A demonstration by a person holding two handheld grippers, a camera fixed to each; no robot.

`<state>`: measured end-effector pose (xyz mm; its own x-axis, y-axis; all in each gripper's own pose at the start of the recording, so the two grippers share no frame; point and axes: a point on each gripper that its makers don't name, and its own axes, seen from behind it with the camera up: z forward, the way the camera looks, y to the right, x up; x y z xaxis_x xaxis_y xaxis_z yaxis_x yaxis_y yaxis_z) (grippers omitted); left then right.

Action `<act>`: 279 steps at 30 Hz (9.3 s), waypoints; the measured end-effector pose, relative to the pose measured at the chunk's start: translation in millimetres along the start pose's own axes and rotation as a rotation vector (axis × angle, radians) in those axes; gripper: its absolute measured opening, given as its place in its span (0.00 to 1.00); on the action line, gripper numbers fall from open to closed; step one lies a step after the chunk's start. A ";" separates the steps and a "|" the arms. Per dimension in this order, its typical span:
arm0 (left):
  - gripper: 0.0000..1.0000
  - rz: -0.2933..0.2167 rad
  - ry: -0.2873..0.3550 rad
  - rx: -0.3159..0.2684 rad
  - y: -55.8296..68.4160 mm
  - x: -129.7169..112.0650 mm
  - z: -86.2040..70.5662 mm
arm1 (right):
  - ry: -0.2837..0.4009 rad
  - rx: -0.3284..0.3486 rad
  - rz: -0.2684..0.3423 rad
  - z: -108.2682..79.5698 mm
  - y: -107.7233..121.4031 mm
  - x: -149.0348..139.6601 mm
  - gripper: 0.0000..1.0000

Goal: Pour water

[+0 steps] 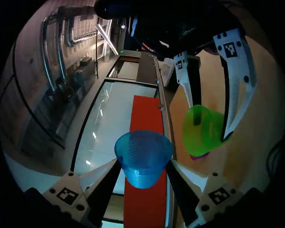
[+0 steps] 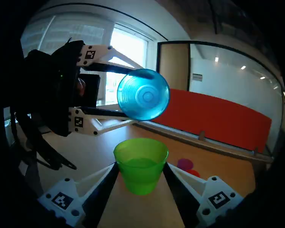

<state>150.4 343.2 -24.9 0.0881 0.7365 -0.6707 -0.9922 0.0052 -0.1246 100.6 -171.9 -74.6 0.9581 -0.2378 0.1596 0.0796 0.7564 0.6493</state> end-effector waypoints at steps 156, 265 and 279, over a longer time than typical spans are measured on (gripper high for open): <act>0.81 -1.433 -0.508 -0.305 260.3 -130.4 -62.8 | -0.026 0.036 -0.003 59.6 15.3 29.9 0.87; 0.90 -1.569 -0.776 -0.170 270.2 -135.8 -168.6 | -0.160 0.003 0.032 188.3 84.9 -40.3 0.86; 0.90 -1.573 -0.810 -0.136 267.0 -138.2 -179.3 | -0.246 0.013 0.037 221.7 89.2 -75.8 0.86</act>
<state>-110.9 121.5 -96.6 0.7557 0.2091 0.6207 -0.0036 0.9490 -0.3153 -25.9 -221.5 136.1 0.8646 -0.3524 0.3582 0.0408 0.7598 0.6489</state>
